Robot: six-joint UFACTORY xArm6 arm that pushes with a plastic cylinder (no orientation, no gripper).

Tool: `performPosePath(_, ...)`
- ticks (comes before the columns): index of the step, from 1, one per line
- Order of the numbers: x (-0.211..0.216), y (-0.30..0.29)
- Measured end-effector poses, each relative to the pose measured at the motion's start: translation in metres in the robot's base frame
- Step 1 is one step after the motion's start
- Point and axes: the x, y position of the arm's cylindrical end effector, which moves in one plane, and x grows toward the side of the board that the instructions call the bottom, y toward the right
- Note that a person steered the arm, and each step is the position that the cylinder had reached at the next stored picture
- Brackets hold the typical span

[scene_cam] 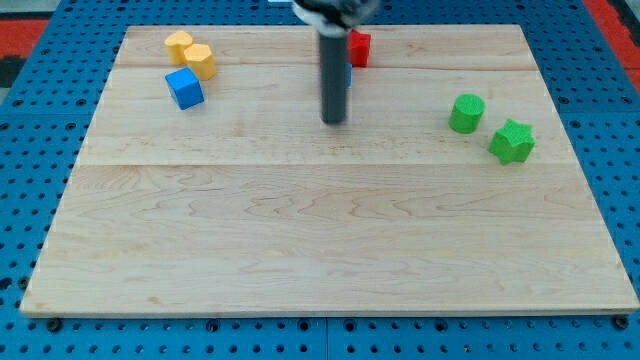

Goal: Push the green blocks to the top of the board

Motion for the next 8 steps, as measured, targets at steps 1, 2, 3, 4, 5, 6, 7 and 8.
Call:
performPosePath(1,0.086,0.093)
performPosePath(2,0.092,0.155)
performPosePath(3,0.061,0.179)
performPosePath(4,0.058,0.207)
performPosePath(5,0.028,0.218)
performPosePath(6,-0.005,0.199)
performPosePath(7,-0.042,0.17)
performPosePath(8,-0.003,0.173)
